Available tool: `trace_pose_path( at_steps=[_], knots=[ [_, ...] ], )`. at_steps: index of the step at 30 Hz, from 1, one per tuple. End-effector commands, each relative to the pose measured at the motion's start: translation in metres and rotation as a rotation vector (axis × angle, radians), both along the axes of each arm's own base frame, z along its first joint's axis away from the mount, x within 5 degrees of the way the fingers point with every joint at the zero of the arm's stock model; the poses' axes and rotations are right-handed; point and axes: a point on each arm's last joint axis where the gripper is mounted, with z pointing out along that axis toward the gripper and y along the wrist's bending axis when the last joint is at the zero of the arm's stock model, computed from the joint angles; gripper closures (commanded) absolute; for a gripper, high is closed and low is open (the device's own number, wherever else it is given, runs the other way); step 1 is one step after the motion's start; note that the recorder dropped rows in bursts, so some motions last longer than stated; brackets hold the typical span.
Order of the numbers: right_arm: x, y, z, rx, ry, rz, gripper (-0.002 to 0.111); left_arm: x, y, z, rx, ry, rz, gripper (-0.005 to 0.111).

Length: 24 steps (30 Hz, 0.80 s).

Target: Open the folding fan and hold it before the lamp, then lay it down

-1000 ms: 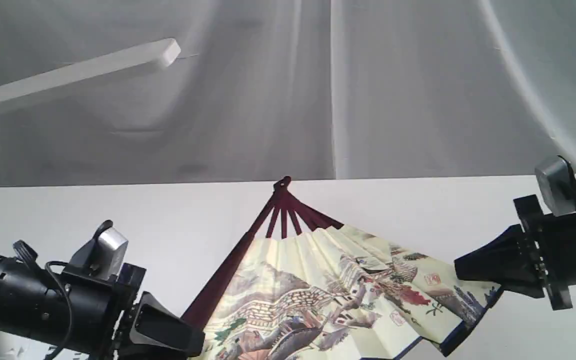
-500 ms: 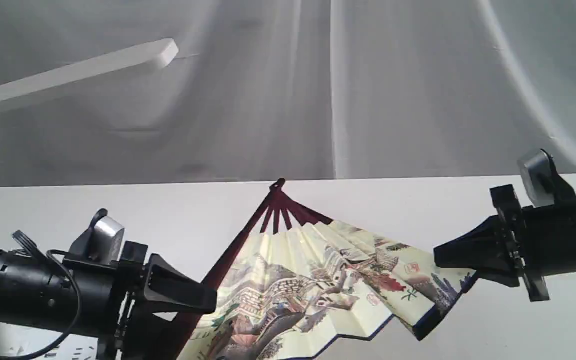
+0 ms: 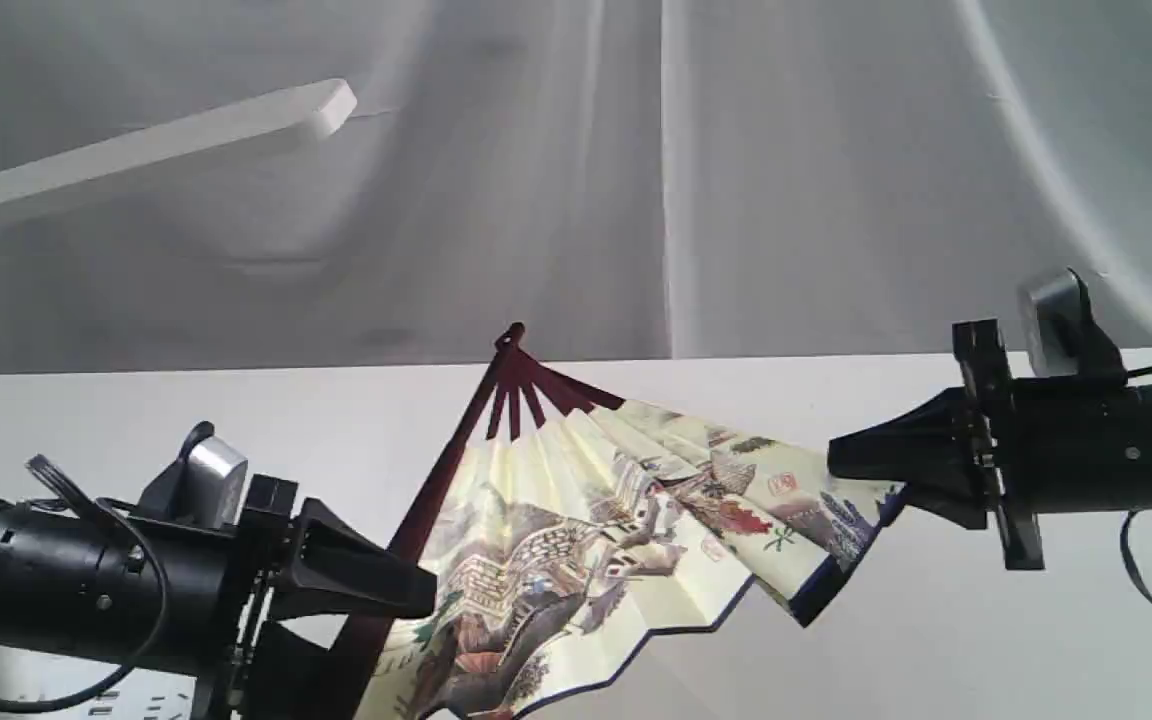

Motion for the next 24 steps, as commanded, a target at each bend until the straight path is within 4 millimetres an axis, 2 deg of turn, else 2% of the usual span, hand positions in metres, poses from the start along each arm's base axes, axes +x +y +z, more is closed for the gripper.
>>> trace_pose_path(
  at_steps=[1, 4, 11, 24],
  knots=[
    [0.0018, 0.0003, 0.003, 0.015, -0.013, -0.011, 0.108, -0.0028, -0.0002, 0.0016, 0.004, -0.033, -0.027, 0.035],
    [-0.0001, 0.0004, 0.0011, -0.007, -0.01, 0.011, 0.108, -0.0054, 0.0005, -0.0002, 0.025, -0.046, -0.063, 0.045],
    [-0.0012, 0.0004, -0.0001, -0.022, -0.011, 0.025, 0.108, -0.0074, 0.0011, -0.0017, 0.043, -0.066, -0.096, 0.105],
    [-0.0038, 0.0002, -0.0027, -0.053, -0.008, 0.056, 0.108, -0.0068, 0.0009, -0.0012, 0.038, -0.074, -0.092, 0.107]
  ],
)
